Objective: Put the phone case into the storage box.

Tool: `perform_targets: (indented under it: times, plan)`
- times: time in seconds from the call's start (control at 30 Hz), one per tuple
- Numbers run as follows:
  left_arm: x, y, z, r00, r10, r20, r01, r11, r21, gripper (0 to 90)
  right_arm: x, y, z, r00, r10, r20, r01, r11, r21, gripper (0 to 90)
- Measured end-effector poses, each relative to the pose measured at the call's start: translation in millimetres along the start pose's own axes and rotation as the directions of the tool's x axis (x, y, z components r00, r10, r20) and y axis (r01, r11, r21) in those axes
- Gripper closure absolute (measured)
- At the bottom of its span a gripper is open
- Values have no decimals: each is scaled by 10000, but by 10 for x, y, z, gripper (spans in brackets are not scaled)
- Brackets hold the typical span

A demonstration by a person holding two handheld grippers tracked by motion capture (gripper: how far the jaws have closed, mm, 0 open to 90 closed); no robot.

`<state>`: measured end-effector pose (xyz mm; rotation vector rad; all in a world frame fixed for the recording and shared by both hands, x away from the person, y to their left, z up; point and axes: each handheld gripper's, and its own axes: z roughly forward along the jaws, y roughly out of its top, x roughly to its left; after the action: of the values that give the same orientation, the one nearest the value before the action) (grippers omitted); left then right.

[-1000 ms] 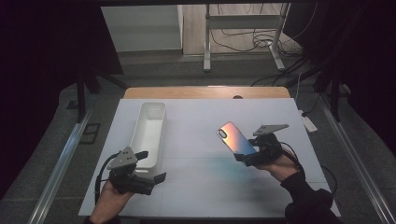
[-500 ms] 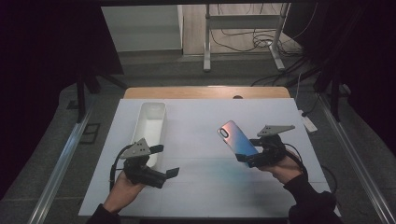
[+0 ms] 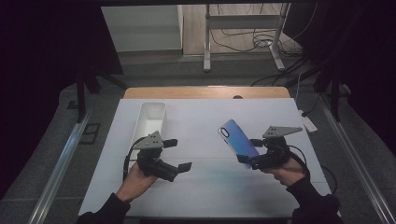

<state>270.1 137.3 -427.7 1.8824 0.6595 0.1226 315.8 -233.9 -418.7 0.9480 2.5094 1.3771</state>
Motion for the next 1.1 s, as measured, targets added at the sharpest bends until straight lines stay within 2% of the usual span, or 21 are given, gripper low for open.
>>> perform_targets:
  times: [0.33, 0.63, 1.1]
  plan:
    - [9, 110, 134, 9975, 165, 682, -148, 9995, -265, 0, 42, -6, -80, 9992, -174, -353, 155, 9985, -520, 170]
    - [-27, 209, 283, 9910, 381, 1280, -342, 9989, -325, 0, 65, -6, -103, 9973, -311, -668, 259, 9967, -771, 170]
    - [-56, 272, 438, 9828, 412, 1800, -358, 9988, -335, 0, 134, 5, -85, 9931, -509, -1059, 406, 9944, -974, 169]
